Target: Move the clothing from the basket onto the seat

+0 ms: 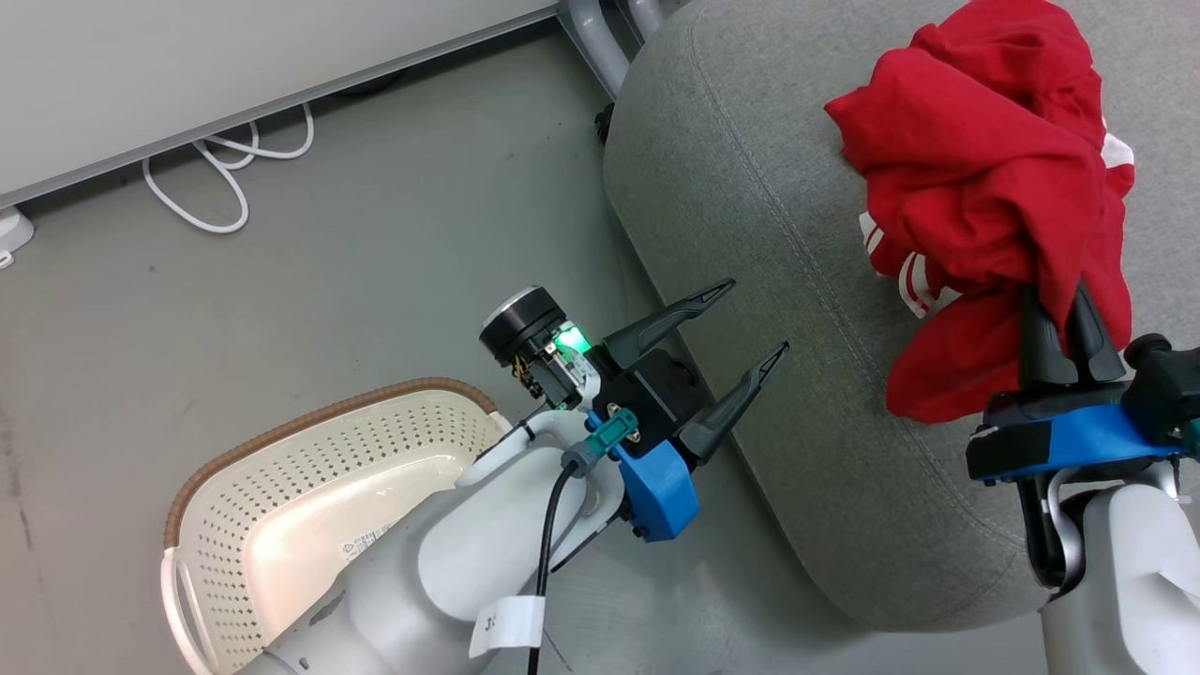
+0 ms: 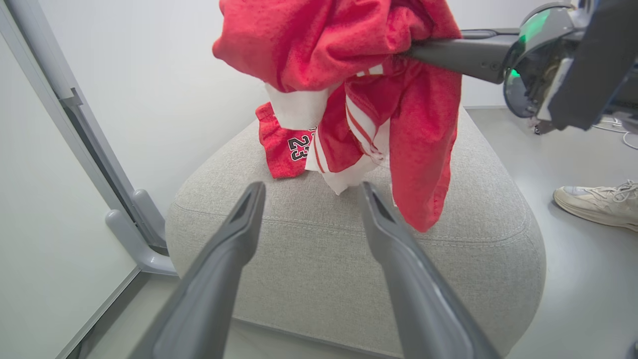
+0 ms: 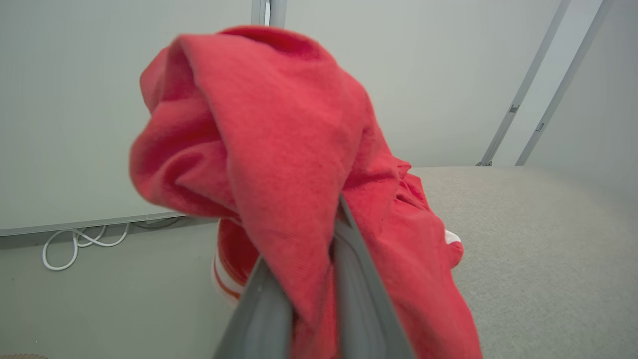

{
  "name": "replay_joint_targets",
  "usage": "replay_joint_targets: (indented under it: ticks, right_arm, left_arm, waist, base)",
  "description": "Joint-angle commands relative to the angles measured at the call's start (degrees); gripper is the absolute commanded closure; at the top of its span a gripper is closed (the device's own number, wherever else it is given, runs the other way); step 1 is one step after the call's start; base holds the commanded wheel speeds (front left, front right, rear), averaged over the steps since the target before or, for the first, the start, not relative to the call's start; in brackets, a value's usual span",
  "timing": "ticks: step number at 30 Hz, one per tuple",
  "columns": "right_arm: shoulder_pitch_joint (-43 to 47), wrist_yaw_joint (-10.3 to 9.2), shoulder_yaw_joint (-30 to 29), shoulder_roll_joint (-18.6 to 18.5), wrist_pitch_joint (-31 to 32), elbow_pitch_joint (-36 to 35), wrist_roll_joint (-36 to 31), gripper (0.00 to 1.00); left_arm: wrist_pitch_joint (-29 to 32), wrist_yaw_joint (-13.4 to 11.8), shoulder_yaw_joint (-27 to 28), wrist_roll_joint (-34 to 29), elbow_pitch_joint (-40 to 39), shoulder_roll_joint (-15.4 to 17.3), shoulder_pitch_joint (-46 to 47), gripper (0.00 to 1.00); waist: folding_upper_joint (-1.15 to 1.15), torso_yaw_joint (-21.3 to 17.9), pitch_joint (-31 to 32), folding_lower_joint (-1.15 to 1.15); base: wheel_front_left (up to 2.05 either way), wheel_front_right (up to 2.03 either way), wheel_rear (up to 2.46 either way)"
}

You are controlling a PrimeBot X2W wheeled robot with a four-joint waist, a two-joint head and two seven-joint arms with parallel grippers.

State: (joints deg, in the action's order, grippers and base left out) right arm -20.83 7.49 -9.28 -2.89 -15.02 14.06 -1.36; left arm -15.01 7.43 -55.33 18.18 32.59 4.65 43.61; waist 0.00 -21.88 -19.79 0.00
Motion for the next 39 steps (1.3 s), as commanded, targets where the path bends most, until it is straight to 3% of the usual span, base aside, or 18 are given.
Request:
replay_joint_targets:
  ticks: [1,13,25,32,39]
  right_arm:
    - [0.41,0.01,0.1,0.02,-0.23,-0.01,0.3,1.0]
    - [-7.5,0.01,-0.85,-0.34,-0.24,-4.15,-2.03,1.0]
    - [-27.57,0.01,-11.73,-10.86,-0.23,-6.77,0.76,1.0]
    - [-32.95,0.0,-19.43,-17.18,-0.23,-1.92,2.27,1.0]
    - [-32.14,0.01,-24.26,-17.67,-0.23,5.1,1.52,1.0]
  left_arm:
    - [-0.25,0.04,-0.09,0.23,-0.29,0.44,-0.31,0.0]
    - [-0.25,0.05,0.47,-0.8,-1.44,1.8,1.99,0.0]
    - [-0.21,0.05,1.47,-3.75,-4.34,4.9,8.44,0.0]
    - [-0.2,-0.04,2.03,-5.29,-6.11,6.98,12.36,0.0]
    - [-0.19,-0.25,1.88,-5.98,-6.76,7.81,13.86,0.0]
  waist:
    - [0.0,-0.1,0.0,0.0]
    - [0.0,-0.2,-3.36,0.0]
    - [0.0,2.08,-16.08,0.0]
    - [0.0,2.96,-23.11,0.0]
    - [0.0,3.43,-26.35,0.0]
  base:
    - [0.0,0.0,0.0]
    - [0.0,0.0,0.0]
    - [0.0,0.0,0.0]
    - [0.0,0.0,0.0]
    - [0.0,0.0,0.0]
